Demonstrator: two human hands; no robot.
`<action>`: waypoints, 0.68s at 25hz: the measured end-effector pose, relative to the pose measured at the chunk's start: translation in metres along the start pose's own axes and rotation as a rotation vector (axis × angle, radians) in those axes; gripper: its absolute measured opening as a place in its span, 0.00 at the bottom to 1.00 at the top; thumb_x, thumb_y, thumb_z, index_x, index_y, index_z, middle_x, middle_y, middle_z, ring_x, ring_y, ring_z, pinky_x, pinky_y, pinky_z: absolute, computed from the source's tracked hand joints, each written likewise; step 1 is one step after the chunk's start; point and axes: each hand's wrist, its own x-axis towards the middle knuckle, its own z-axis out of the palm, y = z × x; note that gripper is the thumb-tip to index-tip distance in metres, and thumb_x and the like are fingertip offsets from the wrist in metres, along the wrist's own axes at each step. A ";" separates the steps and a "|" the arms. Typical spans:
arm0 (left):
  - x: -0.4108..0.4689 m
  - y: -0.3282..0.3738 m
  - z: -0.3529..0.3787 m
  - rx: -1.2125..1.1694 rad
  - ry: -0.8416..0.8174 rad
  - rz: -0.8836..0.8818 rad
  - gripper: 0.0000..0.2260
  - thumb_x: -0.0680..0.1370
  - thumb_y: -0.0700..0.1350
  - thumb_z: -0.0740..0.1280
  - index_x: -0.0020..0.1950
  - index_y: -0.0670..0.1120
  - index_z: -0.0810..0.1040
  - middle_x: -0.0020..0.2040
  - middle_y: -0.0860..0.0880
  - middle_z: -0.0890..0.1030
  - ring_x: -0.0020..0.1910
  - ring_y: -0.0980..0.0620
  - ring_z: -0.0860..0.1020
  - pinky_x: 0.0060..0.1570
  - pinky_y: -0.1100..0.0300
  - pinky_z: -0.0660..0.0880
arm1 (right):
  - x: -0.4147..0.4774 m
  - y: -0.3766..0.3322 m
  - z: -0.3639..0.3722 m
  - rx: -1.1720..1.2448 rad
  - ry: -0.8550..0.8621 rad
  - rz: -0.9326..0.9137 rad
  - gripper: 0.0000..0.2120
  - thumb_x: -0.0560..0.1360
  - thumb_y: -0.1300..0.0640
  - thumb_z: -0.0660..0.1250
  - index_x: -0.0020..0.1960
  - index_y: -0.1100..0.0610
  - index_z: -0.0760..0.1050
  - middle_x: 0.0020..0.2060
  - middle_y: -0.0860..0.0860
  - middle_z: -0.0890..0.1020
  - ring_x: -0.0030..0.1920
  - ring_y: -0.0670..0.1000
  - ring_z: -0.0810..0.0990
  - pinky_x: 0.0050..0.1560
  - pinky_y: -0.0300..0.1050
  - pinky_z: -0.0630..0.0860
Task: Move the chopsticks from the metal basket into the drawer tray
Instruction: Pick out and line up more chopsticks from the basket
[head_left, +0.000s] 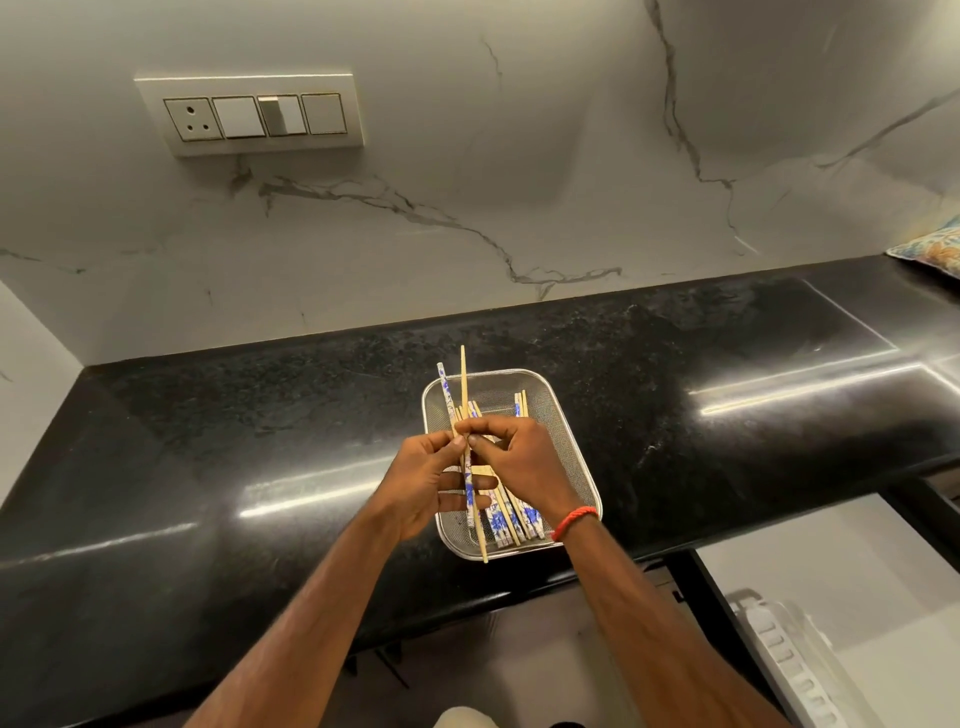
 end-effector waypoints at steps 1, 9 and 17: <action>0.000 0.000 -0.001 -0.002 -0.003 0.001 0.11 0.84 0.43 0.63 0.59 0.38 0.80 0.51 0.37 0.86 0.43 0.40 0.87 0.38 0.47 0.84 | -0.001 0.001 -0.001 0.034 -0.002 0.014 0.10 0.78 0.60 0.69 0.56 0.51 0.84 0.50 0.44 0.86 0.50 0.40 0.85 0.52 0.35 0.80; -0.001 -0.002 -0.002 -0.020 0.156 0.050 0.09 0.85 0.42 0.61 0.57 0.40 0.80 0.52 0.38 0.86 0.43 0.41 0.86 0.41 0.46 0.85 | 0.003 0.005 -0.012 0.066 0.229 -0.059 0.10 0.72 0.60 0.76 0.53 0.56 0.85 0.44 0.47 0.85 0.43 0.40 0.82 0.44 0.33 0.78; 0.004 0.001 0.002 0.040 0.131 0.074 0.10 0.84 0.41 0.61 0.57 0.41 0.82 0.47 0.42 0.88 0.48 0.43 0.87 0.40 0.47 0.84 | 0.014 -0.005 0.003 0.098 0.147 0.090 0.07 0.71 0.55 0.77 0.48 0.56 0.84 0.35 0.50 0.86 0.37 0.46 0.86 0.38 0.39 0.82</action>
